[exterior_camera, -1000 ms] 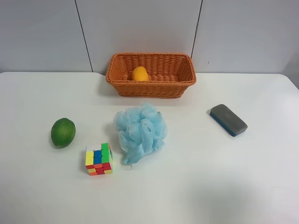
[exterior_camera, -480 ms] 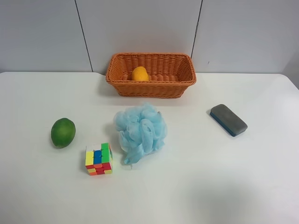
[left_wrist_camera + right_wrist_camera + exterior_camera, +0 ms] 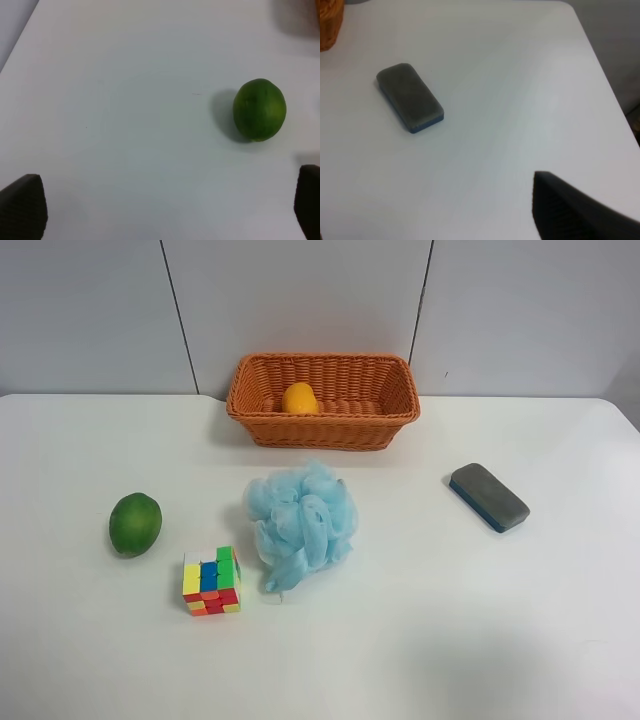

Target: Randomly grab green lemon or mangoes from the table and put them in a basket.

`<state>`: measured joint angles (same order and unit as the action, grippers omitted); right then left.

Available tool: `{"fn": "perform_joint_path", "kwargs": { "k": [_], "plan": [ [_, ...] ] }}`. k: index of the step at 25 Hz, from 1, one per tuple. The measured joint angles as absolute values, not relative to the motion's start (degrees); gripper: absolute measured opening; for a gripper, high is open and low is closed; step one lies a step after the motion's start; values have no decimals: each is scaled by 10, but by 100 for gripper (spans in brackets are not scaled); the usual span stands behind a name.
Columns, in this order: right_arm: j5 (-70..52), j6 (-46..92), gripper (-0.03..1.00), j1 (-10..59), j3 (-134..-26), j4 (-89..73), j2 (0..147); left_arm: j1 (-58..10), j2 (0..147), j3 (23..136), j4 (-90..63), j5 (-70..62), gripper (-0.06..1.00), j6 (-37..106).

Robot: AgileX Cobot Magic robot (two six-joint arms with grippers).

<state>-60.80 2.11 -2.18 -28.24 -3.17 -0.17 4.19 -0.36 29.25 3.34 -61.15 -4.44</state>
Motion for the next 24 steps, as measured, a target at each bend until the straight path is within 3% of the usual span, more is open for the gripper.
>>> {"fn": "perform_joint_path", "kwargs": {
  "k": [24],
  "plan": [
    [-608,21,81,-22,-282,-32,-2,42,-4,292,33,-611,99,-44]
  ]
}}
